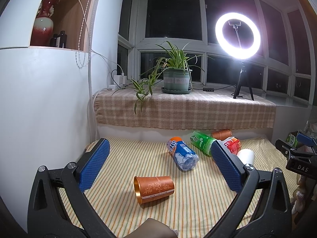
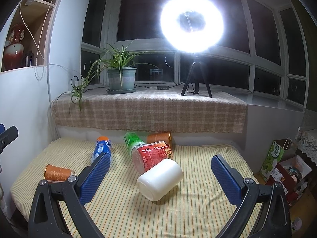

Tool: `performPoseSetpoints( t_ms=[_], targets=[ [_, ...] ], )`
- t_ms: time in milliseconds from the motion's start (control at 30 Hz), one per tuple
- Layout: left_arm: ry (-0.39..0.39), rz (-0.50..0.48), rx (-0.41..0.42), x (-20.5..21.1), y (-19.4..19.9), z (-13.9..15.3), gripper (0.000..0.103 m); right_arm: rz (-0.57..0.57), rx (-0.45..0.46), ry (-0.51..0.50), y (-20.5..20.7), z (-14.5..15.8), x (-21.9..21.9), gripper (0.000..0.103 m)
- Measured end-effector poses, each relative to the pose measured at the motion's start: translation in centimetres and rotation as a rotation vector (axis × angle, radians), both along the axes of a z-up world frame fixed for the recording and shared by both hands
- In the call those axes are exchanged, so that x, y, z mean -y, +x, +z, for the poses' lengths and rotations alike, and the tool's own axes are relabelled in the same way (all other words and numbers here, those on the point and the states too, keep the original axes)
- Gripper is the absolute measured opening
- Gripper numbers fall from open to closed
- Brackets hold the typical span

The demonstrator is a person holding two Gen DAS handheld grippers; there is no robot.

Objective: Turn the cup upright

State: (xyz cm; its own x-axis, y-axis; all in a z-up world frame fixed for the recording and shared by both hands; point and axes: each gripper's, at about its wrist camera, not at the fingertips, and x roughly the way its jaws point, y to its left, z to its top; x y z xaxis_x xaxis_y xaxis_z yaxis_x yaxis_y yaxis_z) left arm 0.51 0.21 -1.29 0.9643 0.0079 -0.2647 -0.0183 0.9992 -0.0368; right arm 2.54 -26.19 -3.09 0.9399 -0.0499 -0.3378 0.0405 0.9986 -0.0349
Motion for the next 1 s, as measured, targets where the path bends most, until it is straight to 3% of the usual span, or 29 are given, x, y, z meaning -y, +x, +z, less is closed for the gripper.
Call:
performPoseSetpoints(
  t_ms=[1000],
  targets=[
    [-0.003, 0.000, -0.005, 0.01, 0.11, -0.15, 0.103, 0.003, -0.005, 0.001, 0.06, -0.22, 0.08, 0.103]
  ],
)
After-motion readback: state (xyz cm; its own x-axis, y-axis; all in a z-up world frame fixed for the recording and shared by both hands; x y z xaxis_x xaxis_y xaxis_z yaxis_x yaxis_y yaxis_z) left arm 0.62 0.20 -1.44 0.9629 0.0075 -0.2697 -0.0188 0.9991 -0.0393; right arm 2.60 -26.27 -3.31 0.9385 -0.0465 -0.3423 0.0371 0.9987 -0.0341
